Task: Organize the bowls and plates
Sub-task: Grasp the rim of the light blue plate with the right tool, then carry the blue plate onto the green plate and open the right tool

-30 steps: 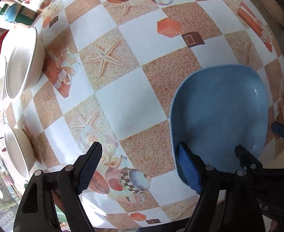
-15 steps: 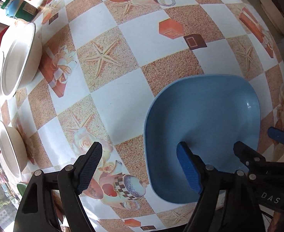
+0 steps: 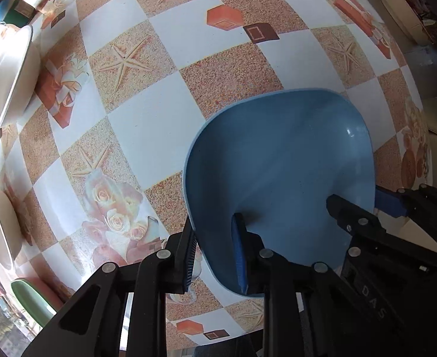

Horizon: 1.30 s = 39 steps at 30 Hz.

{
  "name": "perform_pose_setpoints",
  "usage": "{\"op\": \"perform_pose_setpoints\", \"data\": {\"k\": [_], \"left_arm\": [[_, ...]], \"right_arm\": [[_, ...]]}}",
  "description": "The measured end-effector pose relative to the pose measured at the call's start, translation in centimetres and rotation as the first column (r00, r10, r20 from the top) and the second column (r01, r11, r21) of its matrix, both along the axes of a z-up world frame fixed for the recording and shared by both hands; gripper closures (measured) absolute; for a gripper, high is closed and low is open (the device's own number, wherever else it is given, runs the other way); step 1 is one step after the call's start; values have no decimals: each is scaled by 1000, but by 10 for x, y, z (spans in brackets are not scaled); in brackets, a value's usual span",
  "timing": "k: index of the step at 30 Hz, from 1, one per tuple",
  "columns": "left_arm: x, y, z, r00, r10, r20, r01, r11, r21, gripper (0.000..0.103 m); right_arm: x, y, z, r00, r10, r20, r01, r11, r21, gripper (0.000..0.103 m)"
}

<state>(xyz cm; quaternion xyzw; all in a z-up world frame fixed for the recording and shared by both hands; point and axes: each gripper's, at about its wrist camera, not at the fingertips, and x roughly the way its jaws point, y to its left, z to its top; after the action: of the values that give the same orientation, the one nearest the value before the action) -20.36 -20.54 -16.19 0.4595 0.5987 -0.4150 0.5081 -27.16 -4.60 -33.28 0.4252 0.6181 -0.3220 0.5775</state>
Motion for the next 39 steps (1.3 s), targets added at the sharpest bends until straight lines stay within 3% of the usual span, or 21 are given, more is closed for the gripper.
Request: {"op": "perform_pose_setpoints", "data": {"k": [5,9,20,27,32,39], "left_arm": [[-3,30,5,1000,-9,10,9,1000,10,78],[9,66,16,999,37,12,-37,999,4,78],[54,132,52,986,159,39,-156,985,-76,78],[80,156,70,962,266,55,-257,958,-127,78],[121,161,98,937,343,64,-331,932,-148,78],[153,201,98,908,414,61,-403,904,-140,78]], "right_arm": [[10,19,1,1000,14,12,-14,999,45,71],[30,45,5,999,31,24,-33,996,77,71],[104,86,60,980,180,80,-184,982,46,71],[140,103,92,952,290,94,-291,957,-4,71],[167,118,114,923,371,107,-369,929,-41,71],[195,146,112,885,455,101,-455,890,-31,71]]}}
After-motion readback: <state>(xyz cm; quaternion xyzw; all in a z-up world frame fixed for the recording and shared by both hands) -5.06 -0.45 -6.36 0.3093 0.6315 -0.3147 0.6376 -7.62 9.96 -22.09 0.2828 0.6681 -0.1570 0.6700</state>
